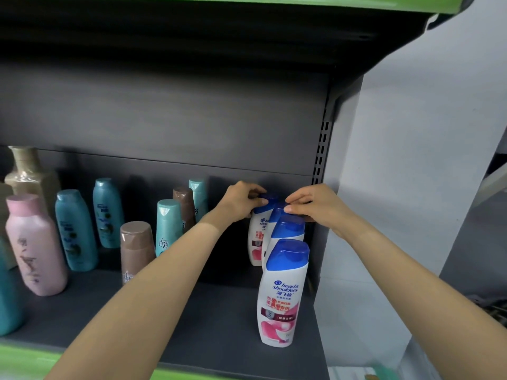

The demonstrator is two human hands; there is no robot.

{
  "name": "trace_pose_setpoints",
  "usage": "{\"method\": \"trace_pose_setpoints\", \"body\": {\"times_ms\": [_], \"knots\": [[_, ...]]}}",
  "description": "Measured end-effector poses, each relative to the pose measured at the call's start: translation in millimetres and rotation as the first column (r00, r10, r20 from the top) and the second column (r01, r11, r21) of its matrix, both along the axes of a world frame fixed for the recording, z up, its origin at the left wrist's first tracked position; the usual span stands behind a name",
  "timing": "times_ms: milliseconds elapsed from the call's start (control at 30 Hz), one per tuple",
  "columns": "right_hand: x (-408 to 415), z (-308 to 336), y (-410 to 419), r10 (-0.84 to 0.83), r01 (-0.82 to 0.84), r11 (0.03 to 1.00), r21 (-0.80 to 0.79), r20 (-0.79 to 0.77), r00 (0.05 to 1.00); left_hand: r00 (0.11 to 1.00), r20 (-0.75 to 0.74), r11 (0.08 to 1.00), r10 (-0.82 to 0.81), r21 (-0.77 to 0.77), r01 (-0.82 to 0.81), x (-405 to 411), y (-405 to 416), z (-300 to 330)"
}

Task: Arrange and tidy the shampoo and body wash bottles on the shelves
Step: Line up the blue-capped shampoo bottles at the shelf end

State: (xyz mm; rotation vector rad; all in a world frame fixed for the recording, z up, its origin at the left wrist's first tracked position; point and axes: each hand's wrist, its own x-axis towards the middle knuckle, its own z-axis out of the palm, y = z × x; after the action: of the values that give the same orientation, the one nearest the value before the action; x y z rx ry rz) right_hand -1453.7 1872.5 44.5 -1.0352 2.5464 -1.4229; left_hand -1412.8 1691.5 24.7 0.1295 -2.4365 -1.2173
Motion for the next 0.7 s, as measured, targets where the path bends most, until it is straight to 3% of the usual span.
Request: {"method": "trace_pose_setpoints", "body": {"times_ms": [233,533,700], "knots": [[1.1,-3.1,0.0,0.0,0.001,0.998,-0.056,0.019,1.0,0.998,0.006,0.994,-0.066,0.092,0.065,-6.6,4.3,-2.8],[3.5,-4.3,1.5,-0.01,0.011,0.999,-0.049,0.003,1.0,0.985,0.075,0.986,-0.158,0.069,0.153,-12.8,18.3,3.1],[6.5,-4.2,0.5,-0.025,0.024,0.999,-0.036,-0.021,0.999,0.988,0.079,0.99,-0.134,-0.022,0.136,-12.6,17.9,5.5]]}}
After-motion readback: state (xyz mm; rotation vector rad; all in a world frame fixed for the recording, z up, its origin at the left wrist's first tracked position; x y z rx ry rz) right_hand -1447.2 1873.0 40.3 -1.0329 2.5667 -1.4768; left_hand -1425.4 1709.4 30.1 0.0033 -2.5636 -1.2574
